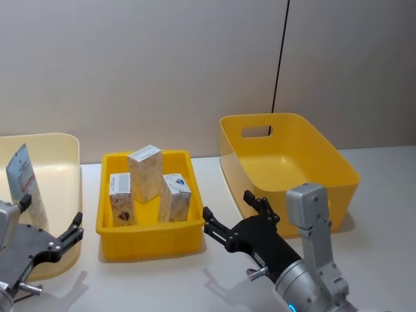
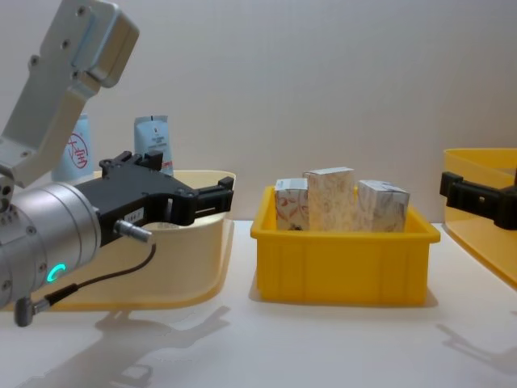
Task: Bimanual collaborative sorting of washing and personal care products
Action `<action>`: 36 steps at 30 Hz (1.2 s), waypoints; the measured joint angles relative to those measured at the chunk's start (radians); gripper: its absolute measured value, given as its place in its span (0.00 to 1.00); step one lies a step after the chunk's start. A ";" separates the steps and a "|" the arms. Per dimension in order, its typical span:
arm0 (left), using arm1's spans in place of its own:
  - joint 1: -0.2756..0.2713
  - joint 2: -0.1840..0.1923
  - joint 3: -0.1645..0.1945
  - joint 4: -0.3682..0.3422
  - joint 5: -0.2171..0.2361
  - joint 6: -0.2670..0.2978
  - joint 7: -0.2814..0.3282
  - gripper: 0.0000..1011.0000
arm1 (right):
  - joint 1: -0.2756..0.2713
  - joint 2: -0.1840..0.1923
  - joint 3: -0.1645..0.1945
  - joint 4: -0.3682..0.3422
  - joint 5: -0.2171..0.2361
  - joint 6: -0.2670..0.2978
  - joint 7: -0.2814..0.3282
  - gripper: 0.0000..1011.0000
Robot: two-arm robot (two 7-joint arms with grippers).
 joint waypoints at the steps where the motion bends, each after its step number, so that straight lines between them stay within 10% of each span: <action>1: 0.000 0.000 0.000 0.000 0.000 0.000 0.000 0.99 | 0.000 0.000 0.000 0.000 0.000 0.000 0.000 0.99; 36: 0.006 -0.011 -0.026 -0.004 -0.030 0.010 -0.002 0.99 | 0.000 0.000 0.000 0.000 0.000 0.000 0.000 0.99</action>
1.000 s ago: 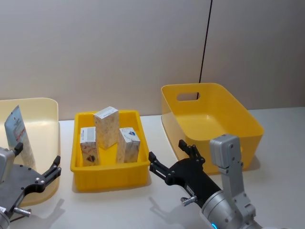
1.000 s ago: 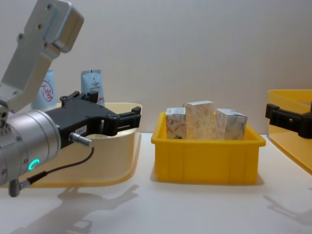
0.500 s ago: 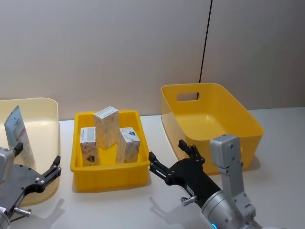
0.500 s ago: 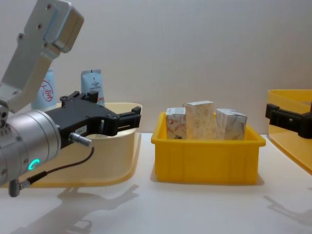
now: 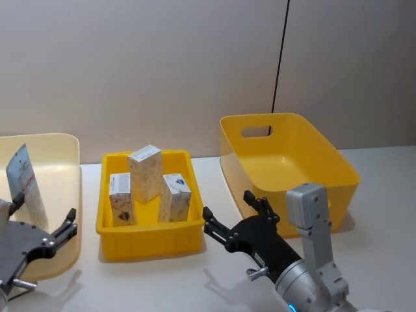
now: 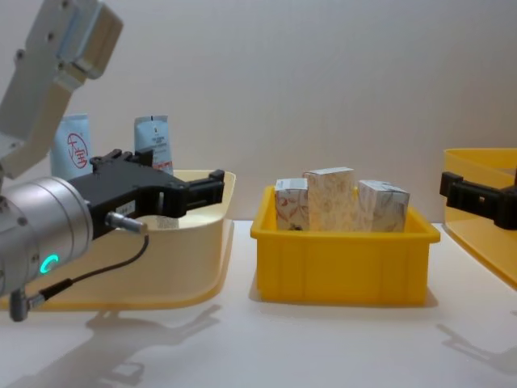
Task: Bimanual collaborative sorting of washing and personal care products
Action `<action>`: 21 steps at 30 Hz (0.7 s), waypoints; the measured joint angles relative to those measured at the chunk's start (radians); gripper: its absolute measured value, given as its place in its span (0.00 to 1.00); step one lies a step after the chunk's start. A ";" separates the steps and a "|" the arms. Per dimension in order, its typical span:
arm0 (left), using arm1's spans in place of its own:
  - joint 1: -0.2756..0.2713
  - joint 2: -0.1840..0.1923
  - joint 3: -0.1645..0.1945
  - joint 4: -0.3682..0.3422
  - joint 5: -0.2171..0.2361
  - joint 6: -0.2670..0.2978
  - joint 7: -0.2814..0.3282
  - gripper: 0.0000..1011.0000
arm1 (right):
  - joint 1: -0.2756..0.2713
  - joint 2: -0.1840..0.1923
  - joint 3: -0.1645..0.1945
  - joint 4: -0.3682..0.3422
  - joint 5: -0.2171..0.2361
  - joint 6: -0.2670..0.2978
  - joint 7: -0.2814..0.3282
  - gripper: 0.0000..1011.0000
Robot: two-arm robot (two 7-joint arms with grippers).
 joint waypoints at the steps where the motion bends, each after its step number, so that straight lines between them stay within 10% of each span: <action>1: 0.001 -0.004 -0.008 0.000 -0.010 0.005 0.000 0.99 | 0.000 0.000 0.000 0.000 0.000 0.000 0.000 0.99; 21: -0.036 -0.069 -0.118 0.045 -0.158 0.099 -0.008 0.99 | 0.000 0.000 0.000 0.000 0.000 0.000 0.000 0.99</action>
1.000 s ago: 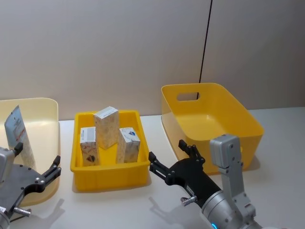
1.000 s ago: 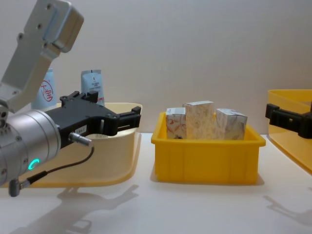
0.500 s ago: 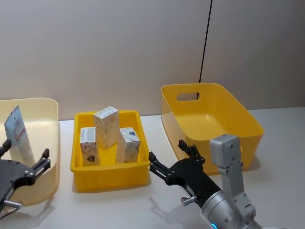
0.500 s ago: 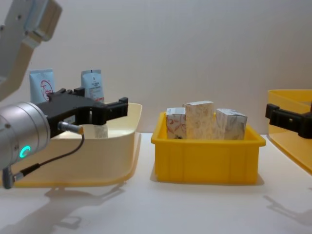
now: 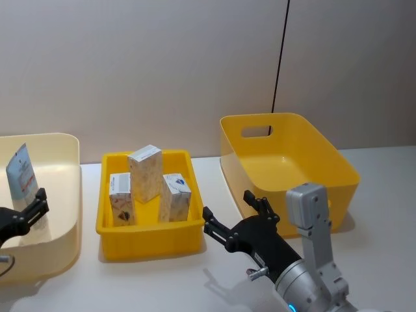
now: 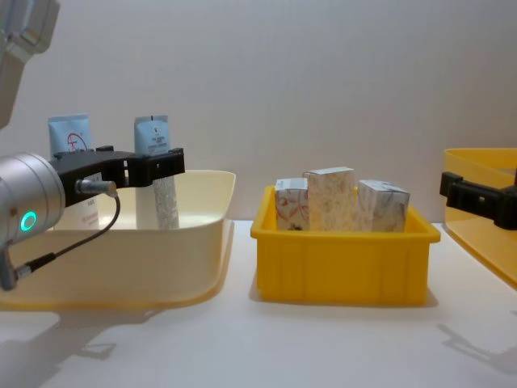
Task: Bimanual collaborative sorting of washing and personal care products
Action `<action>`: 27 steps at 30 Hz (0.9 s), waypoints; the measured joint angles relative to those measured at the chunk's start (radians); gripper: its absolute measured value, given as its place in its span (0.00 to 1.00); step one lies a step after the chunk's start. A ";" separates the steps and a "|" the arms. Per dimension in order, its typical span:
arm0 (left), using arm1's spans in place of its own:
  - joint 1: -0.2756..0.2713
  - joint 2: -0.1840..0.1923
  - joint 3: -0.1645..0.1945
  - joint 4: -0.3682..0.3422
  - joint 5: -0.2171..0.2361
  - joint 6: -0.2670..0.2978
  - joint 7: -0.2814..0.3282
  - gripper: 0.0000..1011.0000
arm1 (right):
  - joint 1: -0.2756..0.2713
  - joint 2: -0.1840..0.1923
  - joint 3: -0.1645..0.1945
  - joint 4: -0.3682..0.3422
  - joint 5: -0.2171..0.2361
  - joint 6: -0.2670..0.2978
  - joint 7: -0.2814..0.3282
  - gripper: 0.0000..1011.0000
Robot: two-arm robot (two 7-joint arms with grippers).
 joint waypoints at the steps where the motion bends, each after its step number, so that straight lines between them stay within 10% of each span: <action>1: -0.007 -0.006 -0.007 0.009 -0.010 0.008 -0.003 0.99 | 0.000 0.000 0.000 0.000 0.000 0.000 0.000 0.99; 27: -0.138 -0.075 -0.032 0.193 -0.063 0.055 -0.059 0.98 | 0.000 0.000 0.000 0.000 0.000 0.000 0.000 0.99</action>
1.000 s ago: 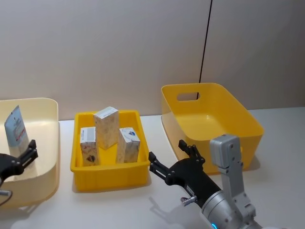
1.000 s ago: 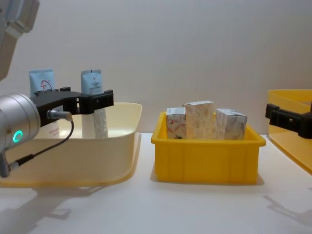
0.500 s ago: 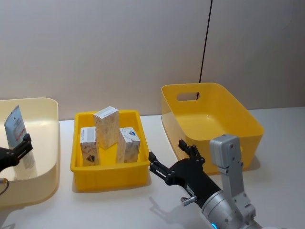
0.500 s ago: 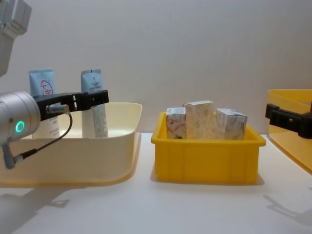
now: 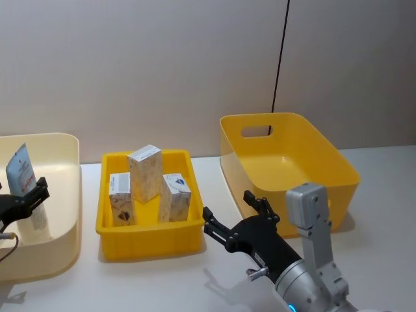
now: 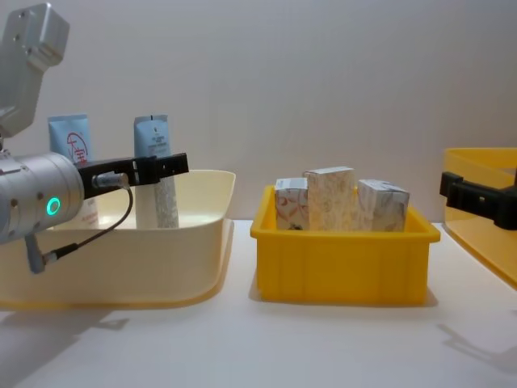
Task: Bimanual collaborative sorting of washing and personal care products
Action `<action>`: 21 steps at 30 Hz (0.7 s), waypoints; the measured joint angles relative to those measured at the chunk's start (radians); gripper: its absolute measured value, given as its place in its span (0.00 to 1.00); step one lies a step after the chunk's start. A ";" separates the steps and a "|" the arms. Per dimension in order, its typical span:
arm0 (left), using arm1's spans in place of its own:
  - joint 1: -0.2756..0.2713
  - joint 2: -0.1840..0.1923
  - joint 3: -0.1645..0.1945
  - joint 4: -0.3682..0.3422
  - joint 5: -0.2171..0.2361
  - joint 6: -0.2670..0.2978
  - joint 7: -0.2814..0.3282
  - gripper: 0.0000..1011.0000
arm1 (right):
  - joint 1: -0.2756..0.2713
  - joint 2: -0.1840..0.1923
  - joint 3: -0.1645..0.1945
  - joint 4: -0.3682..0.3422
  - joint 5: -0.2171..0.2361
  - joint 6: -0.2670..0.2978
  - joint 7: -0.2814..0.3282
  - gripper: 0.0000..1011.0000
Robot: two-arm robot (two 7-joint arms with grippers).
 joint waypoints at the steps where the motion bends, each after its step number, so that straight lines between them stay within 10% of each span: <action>1: 0.000 0.000 0.000 0.000 0.000 0.000 0.000 0.98 | 0.000 0.000 0.000 0.000 0.000 0.000 0.000 0.99; 21: -0.033 -0.015 0.006 0.048 0.011 -0.003 -0.008 0.41 | 0.000 0.000 0.000 0.000 0.000 0.000 0.000 0.99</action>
